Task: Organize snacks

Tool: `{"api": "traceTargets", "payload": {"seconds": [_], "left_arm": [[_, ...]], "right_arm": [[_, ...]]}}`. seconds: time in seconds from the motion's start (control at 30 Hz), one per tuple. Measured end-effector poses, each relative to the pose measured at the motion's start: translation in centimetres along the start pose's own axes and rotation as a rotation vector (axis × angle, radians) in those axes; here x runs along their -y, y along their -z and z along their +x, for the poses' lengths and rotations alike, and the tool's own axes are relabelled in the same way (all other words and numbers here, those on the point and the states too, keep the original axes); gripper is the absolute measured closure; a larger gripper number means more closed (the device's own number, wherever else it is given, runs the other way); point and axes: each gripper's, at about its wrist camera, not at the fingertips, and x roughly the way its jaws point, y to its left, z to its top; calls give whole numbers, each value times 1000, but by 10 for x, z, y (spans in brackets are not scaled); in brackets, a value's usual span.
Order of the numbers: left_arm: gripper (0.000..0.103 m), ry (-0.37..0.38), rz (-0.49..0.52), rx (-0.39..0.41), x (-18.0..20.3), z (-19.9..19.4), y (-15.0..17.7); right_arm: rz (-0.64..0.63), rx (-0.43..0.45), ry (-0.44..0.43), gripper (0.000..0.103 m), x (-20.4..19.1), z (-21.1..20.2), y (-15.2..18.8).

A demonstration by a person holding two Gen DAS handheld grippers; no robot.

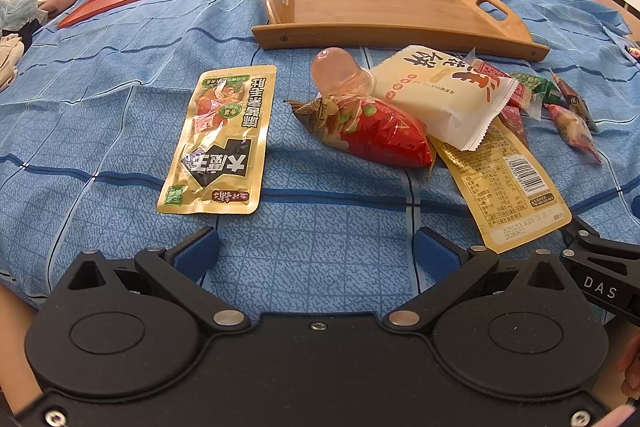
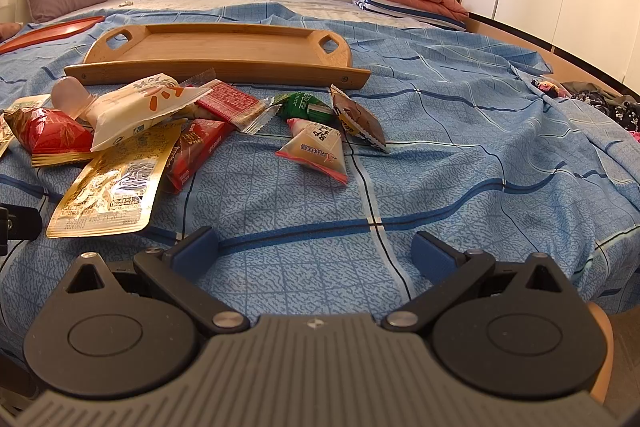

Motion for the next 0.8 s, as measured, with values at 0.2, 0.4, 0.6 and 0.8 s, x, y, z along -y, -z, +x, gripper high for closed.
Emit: {"api": "traceTargets", "payload": {"seconds": [0.2,0.4,0.6,0.8], "left_arm": [[0,-1,0,0,-1,-1,1],[0,-1,1,1,-1,-1,1],[0,-2,1,1,-1,-1,1],[0,-2,1,2,-1,-1,1]], "right_arm": [[0,0,0,0,0,0,0],[0,1,1,0,0,0,1],[-1,2,1,0,0,0,1],[-1,3,1,0,0,-1,1]]}}
